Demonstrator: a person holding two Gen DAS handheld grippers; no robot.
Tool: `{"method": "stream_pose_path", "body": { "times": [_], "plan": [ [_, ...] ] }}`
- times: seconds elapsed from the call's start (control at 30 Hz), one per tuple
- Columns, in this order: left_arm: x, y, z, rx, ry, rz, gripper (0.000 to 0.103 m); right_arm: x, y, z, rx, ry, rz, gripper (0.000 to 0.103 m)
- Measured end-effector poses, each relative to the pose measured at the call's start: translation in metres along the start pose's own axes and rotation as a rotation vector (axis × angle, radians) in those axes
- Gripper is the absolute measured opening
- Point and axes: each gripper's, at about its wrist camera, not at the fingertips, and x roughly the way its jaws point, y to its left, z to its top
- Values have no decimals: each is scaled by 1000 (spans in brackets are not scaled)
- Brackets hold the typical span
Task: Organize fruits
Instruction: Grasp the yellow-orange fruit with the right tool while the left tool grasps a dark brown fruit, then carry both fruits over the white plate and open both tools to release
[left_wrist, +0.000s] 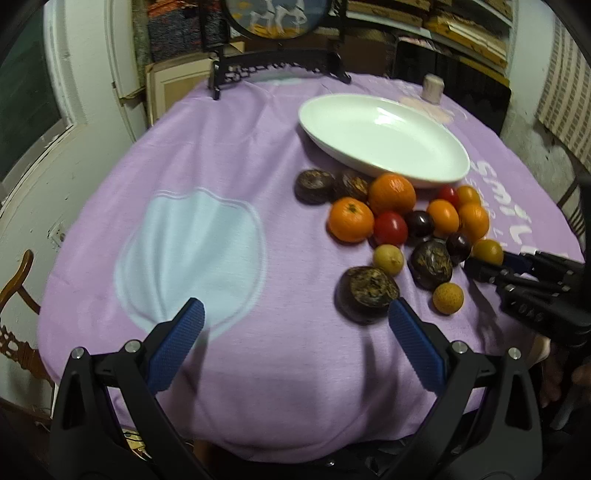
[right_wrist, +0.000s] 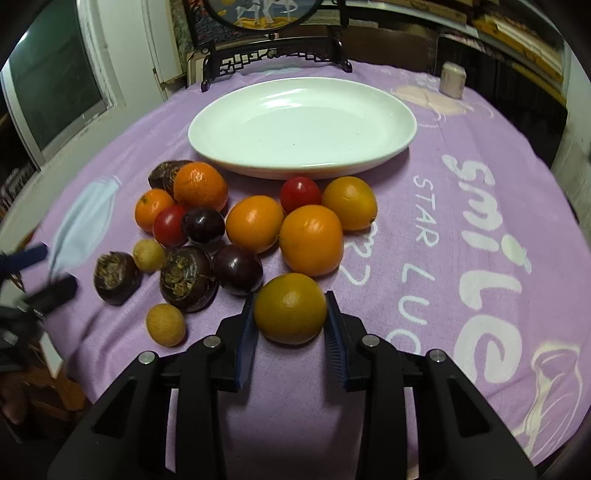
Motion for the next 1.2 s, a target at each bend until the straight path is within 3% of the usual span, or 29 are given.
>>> {"method": "stream_pose_path", "body": {
  "times": [0.1,0.17,0.23,0.27,0.4,0.77,0.97,1.07,1.2],
  "plan": [
    [10,-9,0,19,22,-31,100,-7,-7,-5,24,5,3,36],
    [14,-14,-1,28,24,-52,93,-10,-12,-9,37,8,-7,36],
    [21,-19,1,37,43,-91,69,-13,-17,-11,52,8,-7,36],
    [26,-22,2,35,62,-120,63,-14,-18,-13,55,7,-11,36],
    [31,-30,6,46,32,-116,46,-16,-19,-15,53,3,-6,36],
    [2,-26,28,35,-43,-150,45,-31,-27,-2,58,-41,29,36],
    [9,-27,92,45,-84,-178,45,-28,-29,50,0,-68,40,36],
    [39,-33,152,46,-84,-141,45,-13,-28,101,-44,-81,25,36],
    [99,-46,224,26,-25,-138,45,34,-36,173,-37,-47,24,36]
  ]
}}
